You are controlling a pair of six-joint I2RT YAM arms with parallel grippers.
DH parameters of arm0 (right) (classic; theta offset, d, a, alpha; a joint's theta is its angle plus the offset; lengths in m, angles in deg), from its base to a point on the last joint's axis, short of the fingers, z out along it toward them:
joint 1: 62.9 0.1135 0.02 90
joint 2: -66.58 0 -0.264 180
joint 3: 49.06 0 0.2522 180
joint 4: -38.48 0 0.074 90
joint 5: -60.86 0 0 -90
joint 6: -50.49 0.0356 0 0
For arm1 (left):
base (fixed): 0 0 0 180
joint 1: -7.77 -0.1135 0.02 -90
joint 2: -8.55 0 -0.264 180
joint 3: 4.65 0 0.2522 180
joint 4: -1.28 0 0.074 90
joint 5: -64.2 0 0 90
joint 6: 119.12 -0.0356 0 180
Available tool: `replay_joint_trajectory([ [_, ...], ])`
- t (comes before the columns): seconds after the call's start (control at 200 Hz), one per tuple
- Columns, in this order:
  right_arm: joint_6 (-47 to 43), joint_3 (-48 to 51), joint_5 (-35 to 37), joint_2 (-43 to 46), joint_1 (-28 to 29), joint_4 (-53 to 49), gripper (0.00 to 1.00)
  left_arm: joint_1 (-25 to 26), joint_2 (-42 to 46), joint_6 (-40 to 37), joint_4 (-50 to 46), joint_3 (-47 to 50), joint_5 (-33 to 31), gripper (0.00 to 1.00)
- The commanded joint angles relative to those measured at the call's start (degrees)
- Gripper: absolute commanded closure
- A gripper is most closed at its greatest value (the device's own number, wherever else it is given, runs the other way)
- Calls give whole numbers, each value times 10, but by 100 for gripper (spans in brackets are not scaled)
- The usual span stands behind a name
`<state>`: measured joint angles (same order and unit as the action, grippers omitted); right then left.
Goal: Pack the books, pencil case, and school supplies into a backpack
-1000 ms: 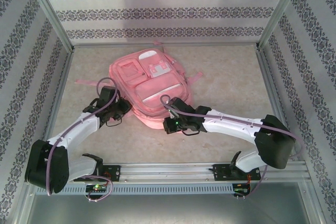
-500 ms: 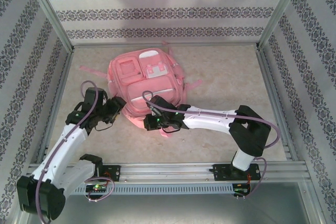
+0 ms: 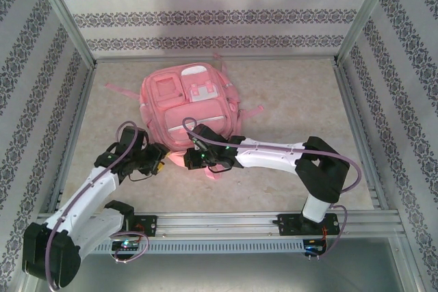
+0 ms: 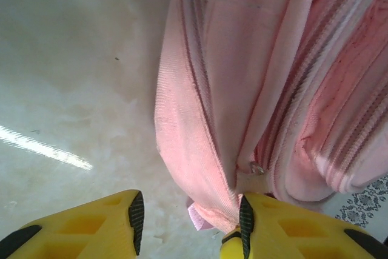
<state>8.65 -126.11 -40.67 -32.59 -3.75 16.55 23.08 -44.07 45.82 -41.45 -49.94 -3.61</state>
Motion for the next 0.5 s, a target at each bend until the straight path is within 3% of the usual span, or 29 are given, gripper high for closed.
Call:
replay_joint_trajectory([
  [0.0,4,-14,0,-3,8,49,100,9,-17,24,60,-4,-11,55],
  [0.205,1,-8,2,1,9,46,100,8,-62,16,83,-25,-18,65],
  [0.445,-26,-12,18,8,9,-7,100,8,-89,-23,61,-61,-55,99],
  [0.495,-36,-11,23,11,9,-28,100,7,-90,-35,47,-74,-68,100],
])
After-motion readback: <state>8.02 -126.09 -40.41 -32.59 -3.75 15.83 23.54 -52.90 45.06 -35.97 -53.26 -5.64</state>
